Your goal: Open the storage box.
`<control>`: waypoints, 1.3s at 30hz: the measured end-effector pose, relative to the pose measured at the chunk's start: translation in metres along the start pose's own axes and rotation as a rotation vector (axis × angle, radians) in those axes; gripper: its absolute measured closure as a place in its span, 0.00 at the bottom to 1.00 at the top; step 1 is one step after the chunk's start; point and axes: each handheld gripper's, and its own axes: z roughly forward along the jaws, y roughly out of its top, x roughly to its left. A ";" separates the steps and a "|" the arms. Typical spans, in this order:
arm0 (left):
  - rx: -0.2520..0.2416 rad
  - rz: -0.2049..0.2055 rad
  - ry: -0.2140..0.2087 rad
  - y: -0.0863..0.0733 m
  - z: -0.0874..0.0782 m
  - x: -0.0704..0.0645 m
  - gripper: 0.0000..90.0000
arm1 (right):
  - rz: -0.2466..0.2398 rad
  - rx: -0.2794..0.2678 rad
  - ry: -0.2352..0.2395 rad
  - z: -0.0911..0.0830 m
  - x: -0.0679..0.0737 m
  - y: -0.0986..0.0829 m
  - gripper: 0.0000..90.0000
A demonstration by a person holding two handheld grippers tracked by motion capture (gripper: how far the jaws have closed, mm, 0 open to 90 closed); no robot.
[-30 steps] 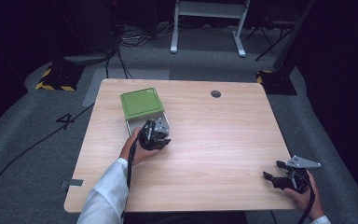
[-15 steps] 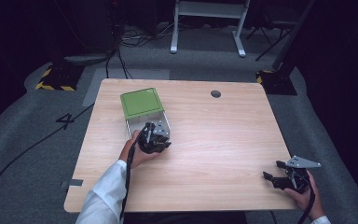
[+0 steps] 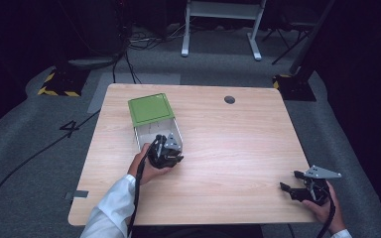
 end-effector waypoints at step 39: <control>-0.130 0.014 0.098 0.000 -0.059 -0.020 0.41 | 0.001 0.000 0.000 0.000 0.000 0.000 0.20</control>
